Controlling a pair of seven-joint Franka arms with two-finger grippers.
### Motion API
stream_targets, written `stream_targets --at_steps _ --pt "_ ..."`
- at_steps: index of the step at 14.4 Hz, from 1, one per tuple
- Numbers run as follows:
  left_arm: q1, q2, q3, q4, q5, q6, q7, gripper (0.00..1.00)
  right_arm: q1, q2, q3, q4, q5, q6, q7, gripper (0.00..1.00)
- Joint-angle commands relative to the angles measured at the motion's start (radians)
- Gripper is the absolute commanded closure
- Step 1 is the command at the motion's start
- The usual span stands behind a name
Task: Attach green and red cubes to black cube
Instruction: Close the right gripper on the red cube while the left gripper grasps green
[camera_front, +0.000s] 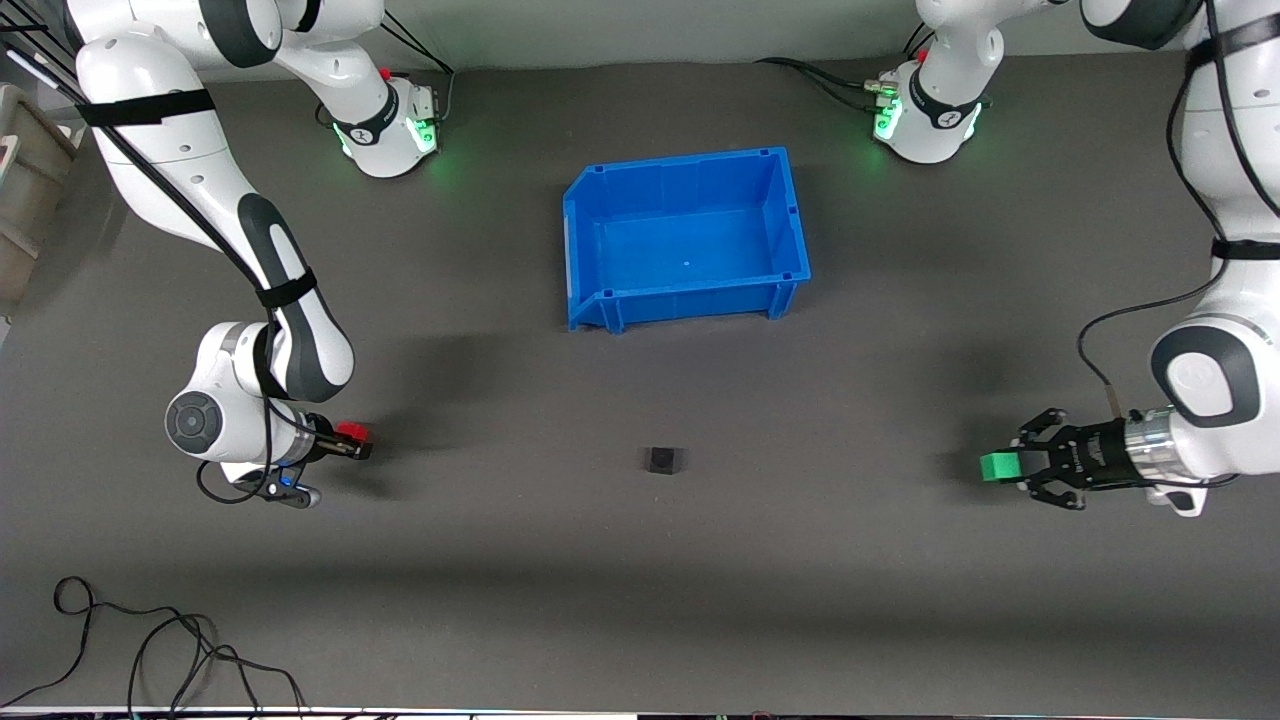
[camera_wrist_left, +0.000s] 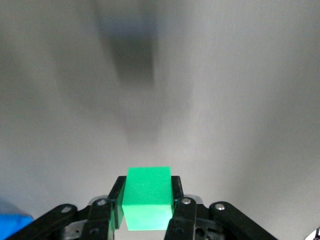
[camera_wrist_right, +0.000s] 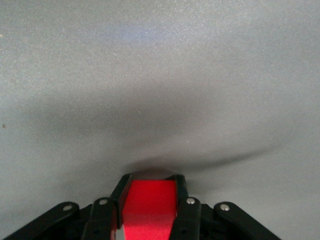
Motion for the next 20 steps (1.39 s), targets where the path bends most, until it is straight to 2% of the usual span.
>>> stream_targets --at_steps 1,4,6,9,11,13,17,20 --pt "-0.122 -0.01 0.007 -0.003 -0.011 0.076 -0.198 0.99 0.0 -0.002 -0.005 -0.018 0.014 0.022 -0.004 1.0" --pt "-0.259 -0.006 0.007 -0.006 -0.013 0.18 -0.354 1.0 0.005 -0.035 -0.005 -0.018 0.014 0.015 0.024 1.0" --pt "-0.357 0.002 0.007 -0.008 -0.011 0.242 -0.395 1.0 0.009 -0.064 -0.004 -0.016 0.02 0.011 0.114 1.0" --pt "-0.459 0.011 0.006 -0.006 -0.005 0.298 -0.372 1.0 0.028 -0.079 0.007 0.004 0.073 0.0 0.341 1.0" --pt "-0.503 0.031 0.006 0.004 -0.001 0.334 -0.358 1.0 0.069 -0.078 0.005 0.031 0.162 0.0 0.47 1.0" --pt "-0.541 0.059 0.006 0.026 0.002 0.355 -0.329 1.0 0.091 -0.065 0.005 0.089 0.265 0.0 0.701 1.0" --pt "-0.595 0.119 0.006 0.066 -0.002 0.404 -0.292 1.0 0.182 -0.006 0.007 0.224 0.275 0.0 1.089 1.0" --pt "-0.644 0.171 0.006 0.095 -0.004 0.458 -0.306 1.0 0.248 0.051 0.005 0.307 0.267 0.0 1.278 1.0"
